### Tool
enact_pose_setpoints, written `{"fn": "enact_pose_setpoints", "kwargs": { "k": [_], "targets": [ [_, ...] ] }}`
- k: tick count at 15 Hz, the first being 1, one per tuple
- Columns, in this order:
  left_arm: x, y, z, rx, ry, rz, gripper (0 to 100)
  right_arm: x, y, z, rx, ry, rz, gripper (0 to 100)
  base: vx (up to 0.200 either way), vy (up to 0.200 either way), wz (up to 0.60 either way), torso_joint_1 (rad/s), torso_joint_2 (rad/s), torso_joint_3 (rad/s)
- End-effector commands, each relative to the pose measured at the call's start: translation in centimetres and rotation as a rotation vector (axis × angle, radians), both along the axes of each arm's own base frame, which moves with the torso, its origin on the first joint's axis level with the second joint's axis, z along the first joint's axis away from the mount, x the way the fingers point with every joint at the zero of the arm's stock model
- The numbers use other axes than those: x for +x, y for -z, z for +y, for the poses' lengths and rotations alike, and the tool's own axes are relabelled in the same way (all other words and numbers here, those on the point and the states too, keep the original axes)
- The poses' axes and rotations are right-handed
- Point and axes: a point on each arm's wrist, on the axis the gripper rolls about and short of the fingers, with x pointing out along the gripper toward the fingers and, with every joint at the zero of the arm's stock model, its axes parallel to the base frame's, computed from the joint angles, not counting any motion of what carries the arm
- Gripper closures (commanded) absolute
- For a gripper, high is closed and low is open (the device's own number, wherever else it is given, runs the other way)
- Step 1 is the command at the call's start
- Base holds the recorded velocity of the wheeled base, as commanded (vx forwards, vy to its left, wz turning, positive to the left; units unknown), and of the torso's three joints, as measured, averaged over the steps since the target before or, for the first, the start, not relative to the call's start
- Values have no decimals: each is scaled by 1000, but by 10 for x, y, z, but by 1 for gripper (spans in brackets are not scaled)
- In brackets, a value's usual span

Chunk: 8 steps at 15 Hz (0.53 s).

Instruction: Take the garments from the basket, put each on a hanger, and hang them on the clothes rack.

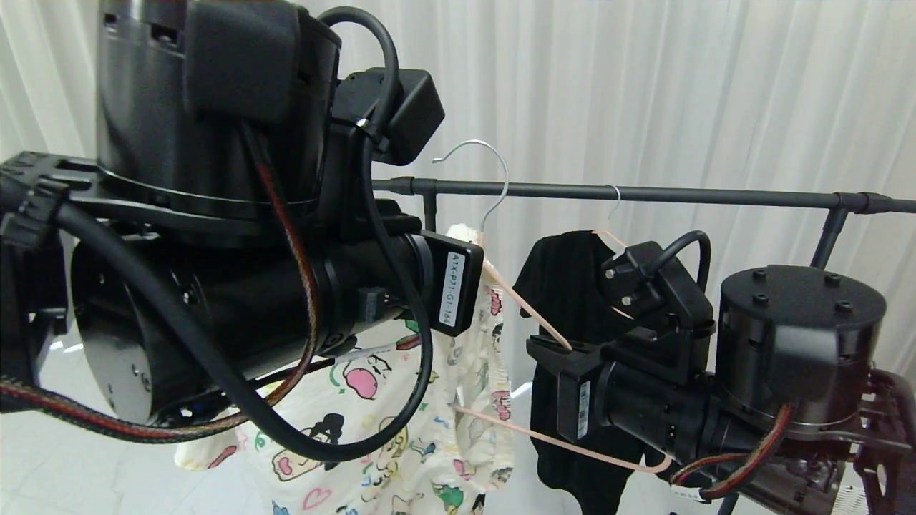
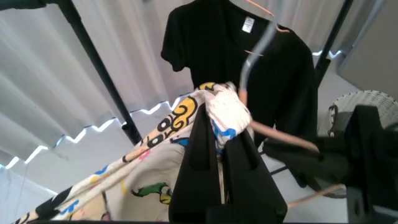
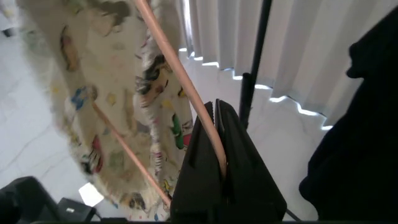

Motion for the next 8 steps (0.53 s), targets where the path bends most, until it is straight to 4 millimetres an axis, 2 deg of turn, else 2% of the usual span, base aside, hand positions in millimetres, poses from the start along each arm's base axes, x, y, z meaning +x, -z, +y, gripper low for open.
{"fn": "enact_pose_setpoints", "kwargs": {
  "k": [1,8],
  "targets": [
    [4,0,2,6,-31,-5,100,2,0,-2,1,16,-2,100,0,0,0,0,0,0],
    [1,0,-2,29,-26,-23,100,3,-3,-2,-3,36,-22,100,0,0,0,0,0,0]
  ]
}}
